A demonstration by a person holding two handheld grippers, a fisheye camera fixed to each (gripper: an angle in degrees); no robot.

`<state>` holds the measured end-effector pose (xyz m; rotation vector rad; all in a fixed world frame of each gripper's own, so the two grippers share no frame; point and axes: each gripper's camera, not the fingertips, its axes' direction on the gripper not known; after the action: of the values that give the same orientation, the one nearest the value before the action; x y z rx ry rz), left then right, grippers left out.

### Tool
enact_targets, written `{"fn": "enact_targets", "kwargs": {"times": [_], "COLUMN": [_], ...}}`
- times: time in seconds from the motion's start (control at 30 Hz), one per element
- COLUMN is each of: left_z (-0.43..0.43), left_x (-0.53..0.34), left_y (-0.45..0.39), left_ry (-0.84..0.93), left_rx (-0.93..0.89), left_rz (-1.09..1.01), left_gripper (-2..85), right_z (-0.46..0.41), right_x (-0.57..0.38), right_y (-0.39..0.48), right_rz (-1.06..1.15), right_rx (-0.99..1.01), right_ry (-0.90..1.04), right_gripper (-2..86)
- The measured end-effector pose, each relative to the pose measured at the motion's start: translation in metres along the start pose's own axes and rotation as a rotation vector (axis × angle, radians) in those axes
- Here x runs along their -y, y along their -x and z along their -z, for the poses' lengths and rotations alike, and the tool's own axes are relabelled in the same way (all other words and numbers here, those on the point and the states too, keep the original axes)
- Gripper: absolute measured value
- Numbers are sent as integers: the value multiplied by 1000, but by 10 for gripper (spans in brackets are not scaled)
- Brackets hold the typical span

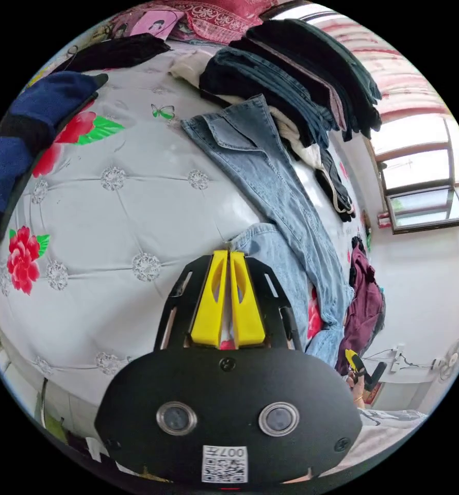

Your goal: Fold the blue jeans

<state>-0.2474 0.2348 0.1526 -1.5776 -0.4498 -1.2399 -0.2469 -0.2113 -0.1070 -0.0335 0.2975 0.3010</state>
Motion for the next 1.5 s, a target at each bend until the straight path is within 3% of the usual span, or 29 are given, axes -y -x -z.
{"fn": "enact_targets", "kwargs": {"times": [0.1,0.27,0.43,0.53,0.57,0.6,0.77,0.93,1.03,1.13,1.2,1.4,1.5], "left_z": [87,229,261,203,174,153,105,63,37,29,24,33,64], "left_x": [-37,-92,-79,-21,-1,7,-31,-68,-75,-81,-83,-114,-111], "left_y": [10,-16,-65,-46,-29,-15,13,24,31,12,3,9,2], "left_ry": [-208,-548,-692,-539,-403,-304,-207,-36,94,93,158,337,196], "left_rx": [-104,-119,90,313,369,364,324,407,462,611,657,539,535], "left_rz": [57,42,-55,3,81,115,139,94,66,-121,-198,-199,-190], "left_gripper": [-9,-9,2,43,54,61,65,61,37,-4,-7,-8,-2], "right_z": [3,10,6,-2,-4,-4,8,-31,-69,-96,-99,-53,-22], "right_x": [-5,-28,-39,-41,-41,-45,-88,-102,-85,-67,-67,-120,-134], "right_y": [-10,-51,-88,-97,-99,-103,-130,-161,-178,-157,-150,-213,-220], "right_rz": [-6,-80,-147,-145,-144,-147,-213,-299,-357,-203,-115,-306,-370], "right_rx": [-2,-4,53,85,86,81,-42,-259,-253,-423,-433,-402,-362], "right_ry": [-28,-61,-103,-100,-96,-94,-117,18,136,253,291,237,121], "right_gripper": [99,99,100,102,103,105,115,123,118,80,57,20,30]}}
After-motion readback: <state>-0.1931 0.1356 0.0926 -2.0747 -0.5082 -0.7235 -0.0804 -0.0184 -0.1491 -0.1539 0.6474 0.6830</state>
